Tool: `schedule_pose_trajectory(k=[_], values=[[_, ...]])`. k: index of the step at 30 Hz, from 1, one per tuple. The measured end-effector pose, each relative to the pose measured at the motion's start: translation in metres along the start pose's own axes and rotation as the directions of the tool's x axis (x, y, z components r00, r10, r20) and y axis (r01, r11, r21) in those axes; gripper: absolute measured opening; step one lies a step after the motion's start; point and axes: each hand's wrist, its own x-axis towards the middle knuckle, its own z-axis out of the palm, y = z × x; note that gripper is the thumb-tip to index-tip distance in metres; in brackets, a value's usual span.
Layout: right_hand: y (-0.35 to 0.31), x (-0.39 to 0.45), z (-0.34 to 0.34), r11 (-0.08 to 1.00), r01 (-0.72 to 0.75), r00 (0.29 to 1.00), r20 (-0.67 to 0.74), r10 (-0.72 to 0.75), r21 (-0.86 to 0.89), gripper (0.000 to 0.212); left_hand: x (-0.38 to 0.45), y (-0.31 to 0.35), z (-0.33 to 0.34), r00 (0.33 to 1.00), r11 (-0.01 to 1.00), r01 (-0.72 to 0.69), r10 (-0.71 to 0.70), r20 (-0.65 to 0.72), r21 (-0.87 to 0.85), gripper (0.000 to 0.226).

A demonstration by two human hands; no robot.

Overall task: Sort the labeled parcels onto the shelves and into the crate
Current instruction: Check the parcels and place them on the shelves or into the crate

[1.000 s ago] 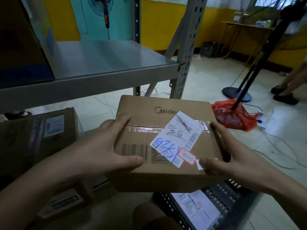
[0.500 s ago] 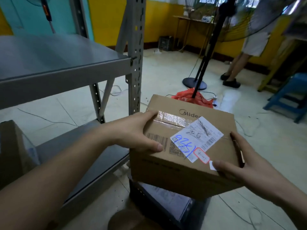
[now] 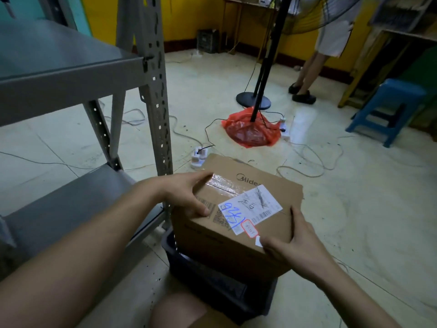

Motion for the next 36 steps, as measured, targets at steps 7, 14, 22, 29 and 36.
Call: schedule_pose_trajectory(k=[7,14,22,29,36], values=[[0.025,0.017,0.047,0.995,-0.099,0.993,0.070,0.099,-0.014,0.118,0.047,-0.038,0.048,0.993,0.993,0.086,-0.093,0.079,0.080,0.121],[0.047,0.028,0.076,0.987,-0.154,0.976,0.152,0.158,-0.039,0.117,0.070,-0.063,0.086,0.985,0.986,0.111,-0.126,0.117,0.128,0.122],[0.057,0.033,0.101,0.972,-0.227,0.950,0.208,0.234,-0.060,0.128,0.081,-0.081,0.107,0.979,0.983,0.112,-0.134,0.152,0.145,0.124],[0.057,0.035,0.112,0.977,-0.204,0.953,0.214,0.213,-0.062,0.127,0.089,-0.091,0.106,0.973,0.975,0.145,-0.171,0.157,0.167,0.126],[0.050,0.034,0.117,0.973,-0.207,0.949,0.219,0.226,-0.105,0.126,0.093,-0.088,0.105,0.964,0.960,0.176,-0.213,0.158,0.218,0.127]])
